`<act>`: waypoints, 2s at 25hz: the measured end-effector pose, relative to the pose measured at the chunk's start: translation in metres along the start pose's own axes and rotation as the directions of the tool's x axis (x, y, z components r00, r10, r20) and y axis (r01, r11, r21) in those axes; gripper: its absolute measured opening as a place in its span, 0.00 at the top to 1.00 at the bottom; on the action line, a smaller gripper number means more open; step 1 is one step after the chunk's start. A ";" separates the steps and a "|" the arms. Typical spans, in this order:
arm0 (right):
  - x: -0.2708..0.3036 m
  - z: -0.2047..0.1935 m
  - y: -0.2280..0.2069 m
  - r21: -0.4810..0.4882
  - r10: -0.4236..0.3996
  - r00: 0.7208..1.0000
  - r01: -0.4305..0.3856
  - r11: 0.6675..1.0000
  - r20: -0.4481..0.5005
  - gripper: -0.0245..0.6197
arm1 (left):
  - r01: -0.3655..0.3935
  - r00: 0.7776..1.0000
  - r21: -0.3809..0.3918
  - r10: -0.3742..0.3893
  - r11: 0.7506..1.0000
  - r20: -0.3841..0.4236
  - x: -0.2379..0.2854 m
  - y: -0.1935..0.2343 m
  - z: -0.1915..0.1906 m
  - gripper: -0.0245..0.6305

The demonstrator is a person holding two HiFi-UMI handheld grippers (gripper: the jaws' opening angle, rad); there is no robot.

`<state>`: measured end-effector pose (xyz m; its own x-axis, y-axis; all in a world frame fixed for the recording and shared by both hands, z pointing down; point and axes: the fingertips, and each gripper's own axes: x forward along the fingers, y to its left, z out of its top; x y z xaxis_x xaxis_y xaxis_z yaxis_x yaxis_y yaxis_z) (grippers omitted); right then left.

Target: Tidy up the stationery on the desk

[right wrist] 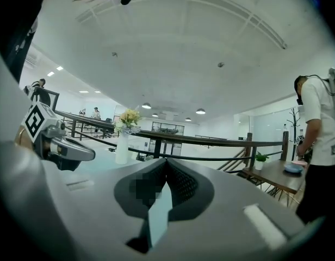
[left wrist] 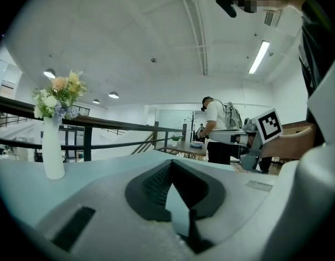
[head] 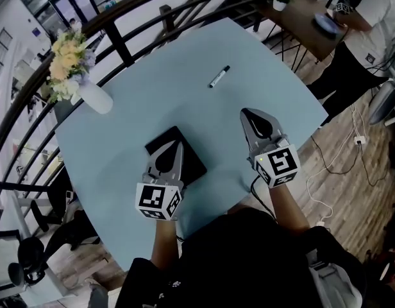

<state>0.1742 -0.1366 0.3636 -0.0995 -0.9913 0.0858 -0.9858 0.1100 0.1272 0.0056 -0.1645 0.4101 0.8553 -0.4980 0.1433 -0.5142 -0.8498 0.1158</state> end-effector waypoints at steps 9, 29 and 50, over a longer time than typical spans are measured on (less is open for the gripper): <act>0.043 -0.009 -0.022 0.049 0.012 0.999 -0.010 0.999 -0.030 0.95 | -0.105 0.994 0.009 0.105 0.994 0.015 -0.010 0.031 0.013 0.97; 0.140 -0.048 -0.064 0.178 0.028 0.994 -0.010 0.984 -0.104 0.90 | -0.280 0.960 0.008 0.279 0.960 0.013 -0.019 0.091 0.022 0.97; 0.217 -0.134 -0.100 0.307 -0.063 0.959 0.151 0.940 -0.278 0.84 | -0.312 0.949 -0.082 0.307 0.947 -0.071 0.002 0.131 -0.018 0.97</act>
<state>0.2692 -0.3526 0.5021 0.0048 -0.9372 0.3488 -0.9829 -0.0687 -0.1710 -0.0614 -0.2732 0.4434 0.6496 -0.7209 0.2417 -0.7587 -0.6350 0.1452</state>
